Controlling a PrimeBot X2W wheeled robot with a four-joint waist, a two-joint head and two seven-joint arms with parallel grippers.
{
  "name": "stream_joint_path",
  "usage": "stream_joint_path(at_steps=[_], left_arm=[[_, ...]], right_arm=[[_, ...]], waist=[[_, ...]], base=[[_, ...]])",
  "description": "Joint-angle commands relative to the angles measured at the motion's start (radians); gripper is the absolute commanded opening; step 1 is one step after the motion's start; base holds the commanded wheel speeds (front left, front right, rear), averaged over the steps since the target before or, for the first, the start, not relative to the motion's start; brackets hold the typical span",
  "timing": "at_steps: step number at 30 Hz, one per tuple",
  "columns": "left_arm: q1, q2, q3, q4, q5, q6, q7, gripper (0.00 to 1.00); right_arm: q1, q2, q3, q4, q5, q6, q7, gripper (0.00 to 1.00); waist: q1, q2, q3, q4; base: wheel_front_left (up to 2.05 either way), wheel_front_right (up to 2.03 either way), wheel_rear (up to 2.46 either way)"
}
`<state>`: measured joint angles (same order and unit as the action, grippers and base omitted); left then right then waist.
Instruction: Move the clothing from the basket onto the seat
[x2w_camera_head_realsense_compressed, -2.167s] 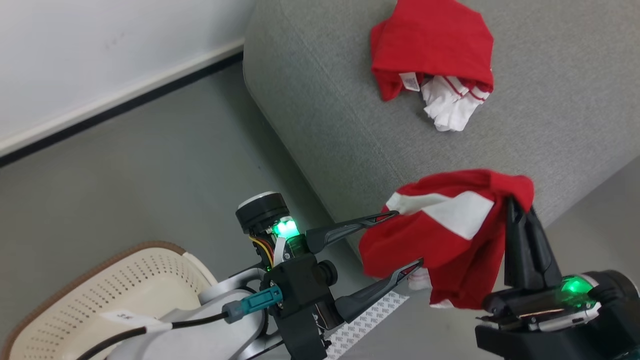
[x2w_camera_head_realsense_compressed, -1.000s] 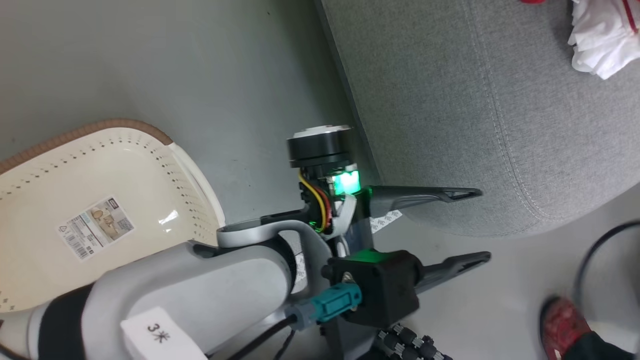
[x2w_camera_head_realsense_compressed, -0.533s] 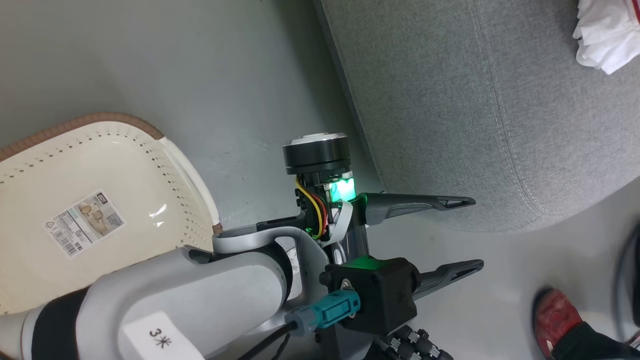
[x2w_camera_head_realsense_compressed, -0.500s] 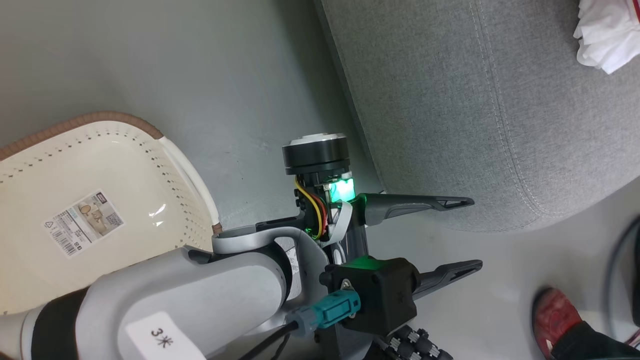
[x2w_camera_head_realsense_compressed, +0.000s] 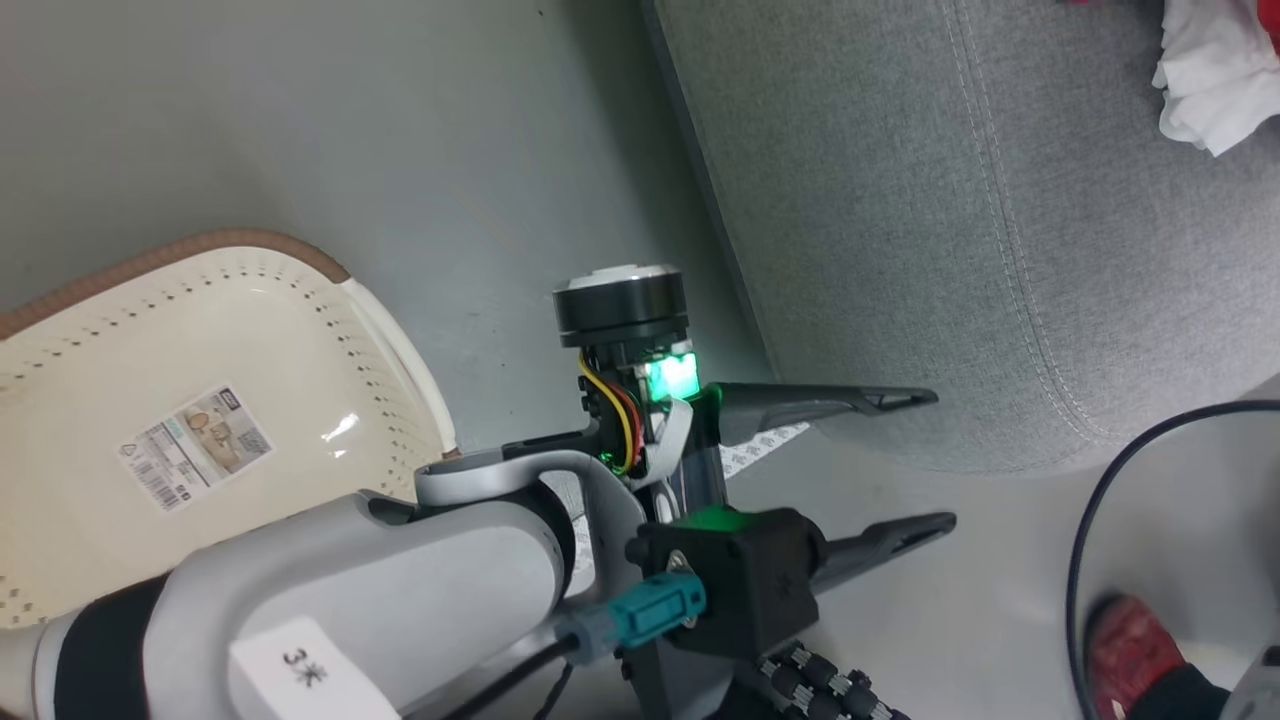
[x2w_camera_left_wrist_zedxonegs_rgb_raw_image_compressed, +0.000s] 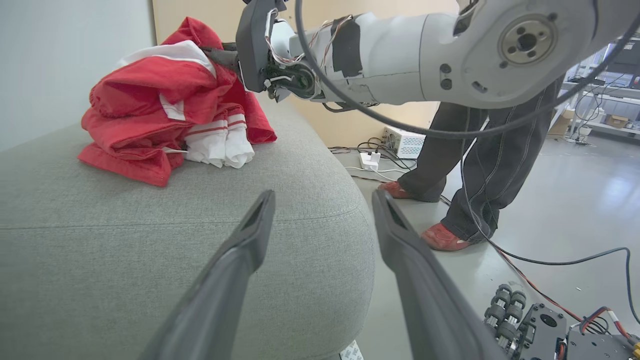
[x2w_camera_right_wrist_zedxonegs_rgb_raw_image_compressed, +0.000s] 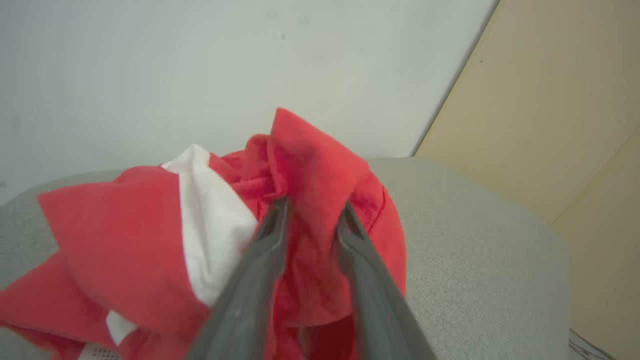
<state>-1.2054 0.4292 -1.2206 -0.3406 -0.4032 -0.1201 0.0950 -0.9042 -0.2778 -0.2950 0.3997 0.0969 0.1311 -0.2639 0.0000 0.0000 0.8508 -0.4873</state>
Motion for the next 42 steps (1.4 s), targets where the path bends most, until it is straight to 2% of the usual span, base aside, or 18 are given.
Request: stream_joint_path(at_steps=[1,8,15,21,27,33,36,42], left_arm=[[0.001,0.003,0.004,0.004,-0.01,0.005,-0.009,1.0],[0.013,-0.003,0.009,0.042,-0.008,0.008,-0.07,1.0],[0.065,0.0,0.035,0.105,-0.026,0.045,-0.166,1.0],[0.151,0.017,0.075,0.176,-0.076,0.097,-0.269,1.0],[0.261,0.005,0.135,0.245,-0.155,0.152,-0.338,1.0],[0.405,-0.008,0.231,0.3,-0.213,0.213,-0.361,1.0],[0.448,-0.006,0.268,0.311,-0.2,0.236,-0.361,1.0],[0.627,-0.003,0.413,0.308,-0.188,0.292,-0.361,1.0]], right_arm=[[0.027,0.014,-0.008,-0.02,-0.012,-0.001,-0.001,1.0],[0.12,0.107,-0.032,-0.207,-0.082,-0.001,-0.001,1.0],[0.245,0.178,0.062,-0.37,-0.135,-0.001,0.0,1.0],[0.293,0.19,0.19,-0.362,-0.128,-0.001,0.006,1.0],[0.347,0.153,0.295,-0.317,-0.102,-0.001,0.003,1.0],[0.416,0.11,0.424,-0.283,-0.054,-0.001,0.0,1.0],[0.432,0.095,0.465,-0.269,-0.033,-0.001,-0.001,1.0],[0.479,0.111,0.552,-0.255,0.001,-0.001,-0.002,1.0]], waist=[[0.0,0.0,-0.016,0.01],[0.0,0.0,-0.091,0.059],[0.0,0.0,-0.205,0.149],[0.0,0.0,-0.325,0.233],[0.0,0.0,-0.438,0.337],[0.0,0.0,-0.549,0.438],[0.0,0.0,-0.582,0.47],[0.0,0.0,-0.678,0.544]], base=[[0.0,0.0,0.0],[0.0,0.0,0.0],[0.0,0.0,0.0],[0.0,0.0,0.0],[0.0,0.0,0.0],[0.0,0.0,0.0],[0.0,0.0,0.0],[0.0,0.0,0.0]])
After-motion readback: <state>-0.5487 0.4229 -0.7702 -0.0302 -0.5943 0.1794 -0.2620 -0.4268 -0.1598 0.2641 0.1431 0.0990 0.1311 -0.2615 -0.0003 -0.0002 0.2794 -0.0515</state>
